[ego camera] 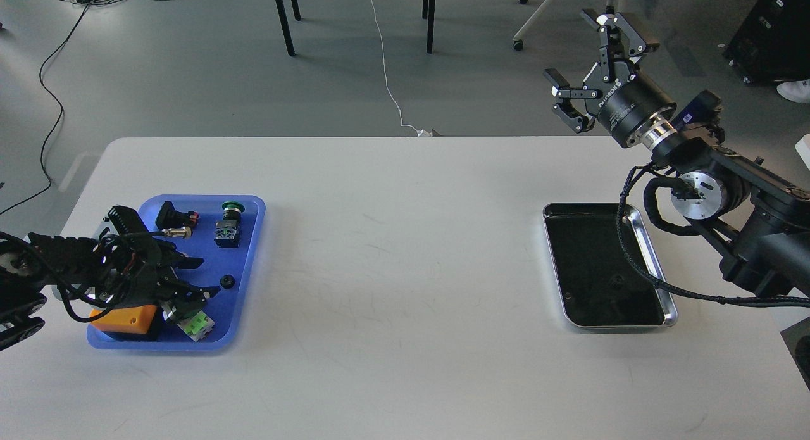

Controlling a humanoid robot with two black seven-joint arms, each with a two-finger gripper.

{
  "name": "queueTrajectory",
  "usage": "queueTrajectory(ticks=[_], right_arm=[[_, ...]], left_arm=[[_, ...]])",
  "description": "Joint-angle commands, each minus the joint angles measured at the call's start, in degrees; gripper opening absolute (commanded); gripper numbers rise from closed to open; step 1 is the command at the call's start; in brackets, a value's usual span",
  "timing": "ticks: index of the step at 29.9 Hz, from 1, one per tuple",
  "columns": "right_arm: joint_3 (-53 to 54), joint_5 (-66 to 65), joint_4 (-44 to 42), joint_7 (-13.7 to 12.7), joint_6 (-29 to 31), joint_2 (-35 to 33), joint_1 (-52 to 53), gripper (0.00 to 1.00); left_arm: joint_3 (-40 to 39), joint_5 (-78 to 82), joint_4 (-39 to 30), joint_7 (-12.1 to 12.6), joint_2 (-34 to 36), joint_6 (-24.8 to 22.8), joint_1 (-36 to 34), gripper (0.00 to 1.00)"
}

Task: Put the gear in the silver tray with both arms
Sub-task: 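Move the left gripper down into the blue tray, then grasp another small black gear in the blue tray with the left gripper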

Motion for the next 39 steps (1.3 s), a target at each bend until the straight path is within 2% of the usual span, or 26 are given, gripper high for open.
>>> queueTrajectory(ticks=[1, 12, 39], right_arm=[[0.1, 0.1, 0.0, 0.0, 0.0, 0.0, 0.0, 0.98], [4.2, 0.4, 0.0, 0.0, 0.5, 0.0, -3.1, 0.98], [5.0, 3.1, 1.2, 0.0, 0.5, -1.4, -5.5, 0.98]], left_arm=[[0.0, 0.0, -0.1, 0.0, -0.9, 0.0, -0.4, 0.57], [0.1, 0.0, 0.1, -0.3, -2.6, 0.0, -0.9, 0.54], [0.5, 0.0, 3.3, -1.4, -2.8, 0.1, -1.6, 0.52]])
